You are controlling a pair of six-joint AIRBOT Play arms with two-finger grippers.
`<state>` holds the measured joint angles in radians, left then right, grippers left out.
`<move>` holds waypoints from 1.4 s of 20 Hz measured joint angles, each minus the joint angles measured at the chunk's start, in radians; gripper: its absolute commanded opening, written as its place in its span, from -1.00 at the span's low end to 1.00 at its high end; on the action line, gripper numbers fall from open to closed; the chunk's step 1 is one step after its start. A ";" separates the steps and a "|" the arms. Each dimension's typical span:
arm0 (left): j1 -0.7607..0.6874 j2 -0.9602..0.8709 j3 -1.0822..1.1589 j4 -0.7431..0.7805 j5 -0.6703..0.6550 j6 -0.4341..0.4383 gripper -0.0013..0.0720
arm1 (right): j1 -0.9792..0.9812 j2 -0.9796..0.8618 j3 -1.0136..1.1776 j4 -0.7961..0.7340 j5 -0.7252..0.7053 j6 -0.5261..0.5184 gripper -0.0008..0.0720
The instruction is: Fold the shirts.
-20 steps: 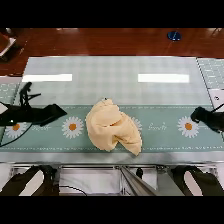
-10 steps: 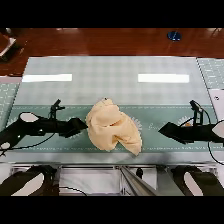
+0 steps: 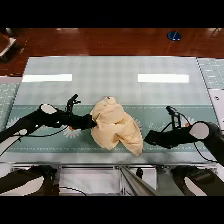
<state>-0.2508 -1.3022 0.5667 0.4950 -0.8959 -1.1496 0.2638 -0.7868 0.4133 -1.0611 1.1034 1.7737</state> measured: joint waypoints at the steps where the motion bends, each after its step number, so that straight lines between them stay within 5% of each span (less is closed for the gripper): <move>1: -0.001 -0.005 0.011 -0.002 -0.005 0.004 -0.88 | 0.037 -0.031 0.000 0.015 -0.019 0.004 0.73; 5: -0.003 -0.014 0.032 -0.006 -0.023 0.016 -0.88 | 0.144 -0.158 0.002 0.090 -0.116 -0.002 0.67; 6: -0.003 -0.016 0.034 -0.007 -0.025 0.017 -0.88 | 0.160 -0.188 0.003 0.120 -0.150 -0.016 0.37; 8: -0.002 -0.017 0.039 -0.008 -0.027 0.018 -0.88 | 0.179 -0.243 0.014 0.174 -0.211 -0.050 -0.92; 11: 0.030 0.004 0.088 -0.008 -0.054 0.036 -0.88 | 0.185 -0.290 0.080 0.217 -0.212 -0.141 -0.93; 14: 0.130 0.076 0.213 -0.009 -0.089 0.031 -0.88 | 0.115 -0.270 0.256 0.106 -0.109 -0.166 -0.93; 23: 0.427 0.240 0.964 0.010 -0.144 -0.132 -0.89 | -0.140 -0.180 1.300 -0.173 0.198 -0.155 -0.93; 28: 0.476 0.393 1.183 0.169 -0.204 -0.161 -0.88 | -0.158 -0.060 1.563 -0.209 0.351 -0.177 -0.93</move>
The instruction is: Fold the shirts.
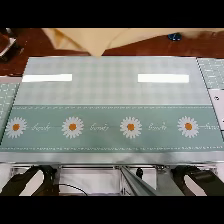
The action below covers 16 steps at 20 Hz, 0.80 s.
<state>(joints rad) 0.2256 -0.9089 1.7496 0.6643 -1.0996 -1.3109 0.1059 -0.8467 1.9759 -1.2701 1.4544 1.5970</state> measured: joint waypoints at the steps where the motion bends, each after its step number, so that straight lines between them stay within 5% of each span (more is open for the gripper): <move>1: 0.003 0.031 0.010 0.025 -0.034 -0.004 -0.88 | -0.001 0.024 0.015 -0.003 0.034 -0.001 -0.93; 6: -0.005 0.187 -0.123 0.093 -0.235 -0.006 -0.88 | -0.005 0.179 -0.120 -0.009 0.186 0.024 -0.93; 11: -0.033 0.325 -0.591 0.111 -0.309 0.003 -0.88 | -0.005 0.396 -0.616 0.032 0.170 0.105 -0.93; 16: -0.147 0.284 -1.051 0.116 -0.081 0.056 -0.88 | -0.005 0.459 -1.112 0.072 -0.034 0.132 -0.93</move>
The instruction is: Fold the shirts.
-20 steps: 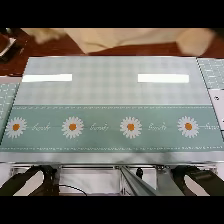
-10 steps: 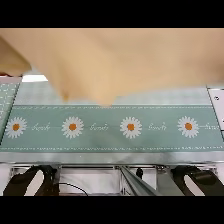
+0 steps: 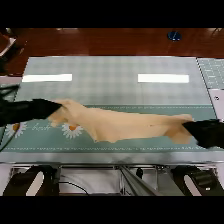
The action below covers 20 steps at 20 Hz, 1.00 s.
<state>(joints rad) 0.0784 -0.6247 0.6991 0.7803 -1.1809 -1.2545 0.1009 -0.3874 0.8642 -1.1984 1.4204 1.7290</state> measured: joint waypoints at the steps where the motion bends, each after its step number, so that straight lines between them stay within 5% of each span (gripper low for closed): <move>1: -0.029 -0.039 -0.046 -0.003 0.074 0.006 -0.88 | 0.000 -0.027 -0.058 -0.015 -0.058 0.001 -0.93; 8: -0.135 -0.450 0.020 -0.014 0.394 0.057 -0.87 | 0.000 -0.510 -0.064 -0.160 -0.420 0.016 -0.93; 9: -0.139 -0.507 0.059 -0.014 0.400 0.060 -0.51 | 0.000 -0.587 -0.025 -0.169 -0.444 0.015 -0.93; 10: -0.142 -0.564 0.100 -0.006 0.394 0.062 0.65 | 0.000 -0.681 0.028 -0.178 -0.462 0.013 -0.86; 11: -0.143 -0.615 0.143 -0.003 0.384 0.062 0.95 | 0.000 -0.757 0.076 -0.187 -0.469 0.010 -0.16; 12: -0.143 -0.656 0.183 0.000 0.356 0.062 0.95 | 0.000 -0.826 0.122 -0.193 -0.468 0.006 0.81; 15: -0.119 -0.739 0.343 0.095 0.230 0.034 0.95 | -0.023 -0.975 0.273 -0.190 -0.412 -0.032 0.75; 20: 0.034 -0.768 0.555 0.359 0.019 -0.142 0.94 | -0.251 -0.969 0.377 -0.227 -0.280 -0.082 0.73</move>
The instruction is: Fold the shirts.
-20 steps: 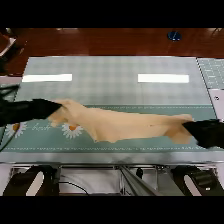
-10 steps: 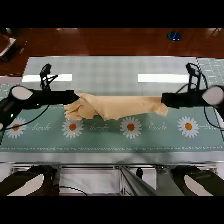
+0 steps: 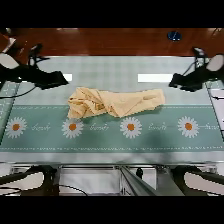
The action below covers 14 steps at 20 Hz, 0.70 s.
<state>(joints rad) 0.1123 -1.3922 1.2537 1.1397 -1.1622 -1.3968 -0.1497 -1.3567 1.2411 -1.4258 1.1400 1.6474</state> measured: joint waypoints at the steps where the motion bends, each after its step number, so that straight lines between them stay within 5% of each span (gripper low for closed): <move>1: 0.037 -0.002 -0.009 0.011 -0.055 -0.023 0.94 | -0.057 0.018 -0.029 0.005 0.010 -0.005 0.73; 6: 0.100 -0.005 -0.217 -0.197 -0.173 0.071 0.94 | -0.225 0.104 -0.320 0.164 -0.030 -0.086 0.73; 13: -0.050 -0.040 -0.373 -0.352 -0.027 0.167 0.91 | -0.157 0.131 -0.491 0.306 -0.124 -0.168 0.73; 14: -0.074 -0.053 -0.379 -0.372 -0.003 0.170 0.52 | -0.141 0.132 -0.497 0.312 -0.132 -0.171 0.73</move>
<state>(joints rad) 0.0383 -1.4448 0.8745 0.7681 -1.1648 -1.2266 -0.2909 -1.2247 0.7437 -1.1137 1.0084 1.4765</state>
